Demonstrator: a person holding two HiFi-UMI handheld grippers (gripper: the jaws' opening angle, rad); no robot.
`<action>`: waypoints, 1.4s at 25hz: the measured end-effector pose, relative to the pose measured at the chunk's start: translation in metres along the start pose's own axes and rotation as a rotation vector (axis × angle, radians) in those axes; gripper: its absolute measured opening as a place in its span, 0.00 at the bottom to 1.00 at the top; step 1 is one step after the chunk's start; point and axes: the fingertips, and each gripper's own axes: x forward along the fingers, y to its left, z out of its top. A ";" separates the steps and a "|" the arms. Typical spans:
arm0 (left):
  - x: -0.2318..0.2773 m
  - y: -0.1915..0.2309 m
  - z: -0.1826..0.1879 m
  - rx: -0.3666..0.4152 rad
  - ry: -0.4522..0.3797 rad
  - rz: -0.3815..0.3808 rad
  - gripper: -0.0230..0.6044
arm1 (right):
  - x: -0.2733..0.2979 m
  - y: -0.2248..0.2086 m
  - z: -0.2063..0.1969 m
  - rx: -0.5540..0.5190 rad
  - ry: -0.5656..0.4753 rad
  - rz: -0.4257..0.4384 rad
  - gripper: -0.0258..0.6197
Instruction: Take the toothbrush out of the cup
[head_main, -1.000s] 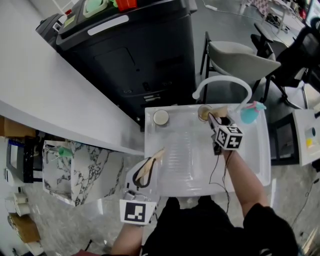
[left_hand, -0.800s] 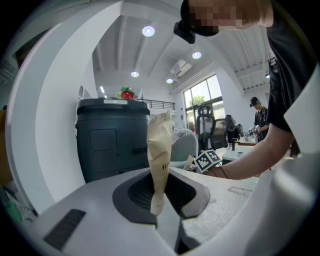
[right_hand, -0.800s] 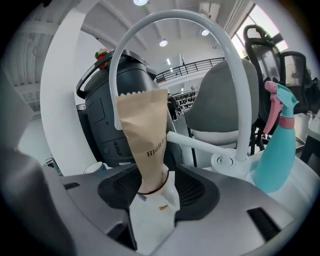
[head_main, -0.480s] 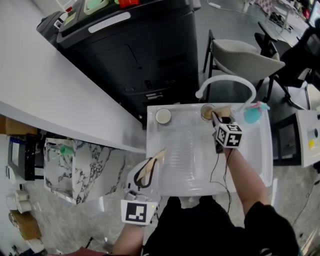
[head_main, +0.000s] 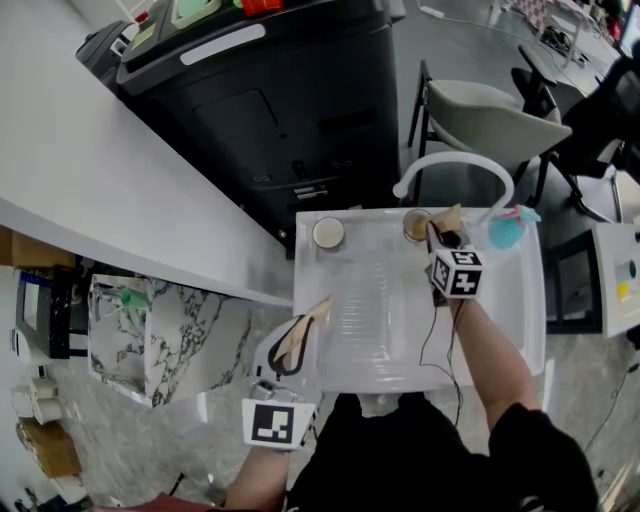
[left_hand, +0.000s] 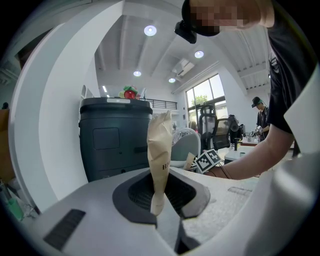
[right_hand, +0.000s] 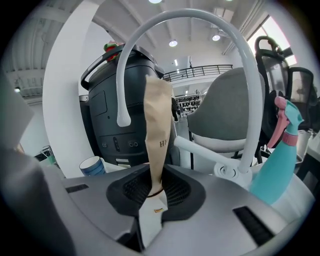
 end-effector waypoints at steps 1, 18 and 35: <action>0.000 0.000 0.000 -0.001 -0.002 0.000 0.10 | -0.001 0.000 0.002 -0.006 -0.004 0.001 0.12; 0.004 -0.022 0.012 -0.020 -0.037 -0.012 0.10 | -0.050 0.028 0.056 -0.097 -0.122 0.111 0.11; 0.009 -0.042 0.023 -0.022 -0.082 -0.050 0.10 | -0.124 0.056 0.112 -0.104 -0.251 0.210 0.11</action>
